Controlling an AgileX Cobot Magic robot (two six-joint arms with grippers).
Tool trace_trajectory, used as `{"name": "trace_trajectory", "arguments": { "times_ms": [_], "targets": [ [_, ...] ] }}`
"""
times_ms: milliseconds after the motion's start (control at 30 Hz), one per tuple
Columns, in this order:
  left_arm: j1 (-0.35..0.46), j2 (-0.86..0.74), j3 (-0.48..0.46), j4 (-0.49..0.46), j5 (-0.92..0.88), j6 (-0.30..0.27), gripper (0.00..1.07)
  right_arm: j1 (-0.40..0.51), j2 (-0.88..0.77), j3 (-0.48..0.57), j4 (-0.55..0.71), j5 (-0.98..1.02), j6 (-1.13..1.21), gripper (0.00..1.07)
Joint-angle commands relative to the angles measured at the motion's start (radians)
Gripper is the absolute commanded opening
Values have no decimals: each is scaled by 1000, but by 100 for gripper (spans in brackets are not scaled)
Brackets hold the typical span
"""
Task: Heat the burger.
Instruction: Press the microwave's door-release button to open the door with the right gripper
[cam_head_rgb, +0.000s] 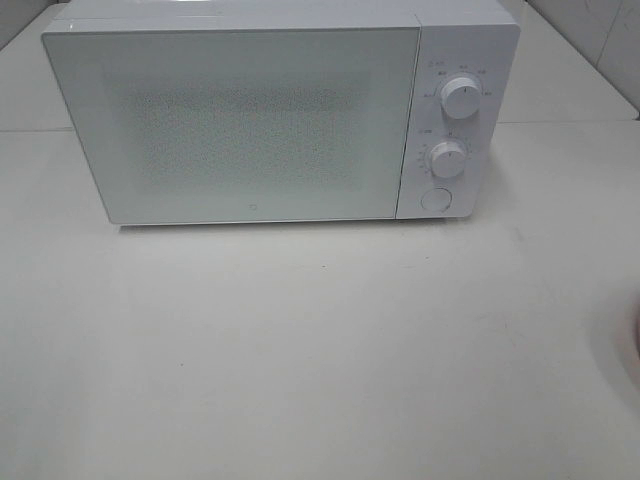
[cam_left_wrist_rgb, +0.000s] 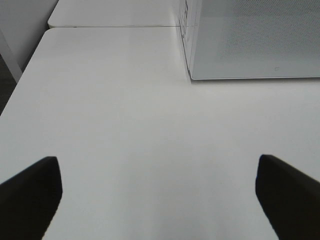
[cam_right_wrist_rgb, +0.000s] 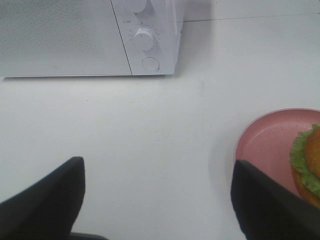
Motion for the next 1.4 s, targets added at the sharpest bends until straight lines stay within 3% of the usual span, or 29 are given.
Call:
{"name": "trace_trajectory", "arguments": {
  "times_ms": [33,500,1400],
  "targets": [
    [3,-23,4,-8,-11,1,98,-7,-28,2,1,-6,-10,75],
    [3,-23,4,-8,-11,1,98,-4,12,-15,10,-31,-14,75],
    [3,-23,4,-8,-11,1,98,-4,429,-36,0,-568,-9,75]
  ]
}}
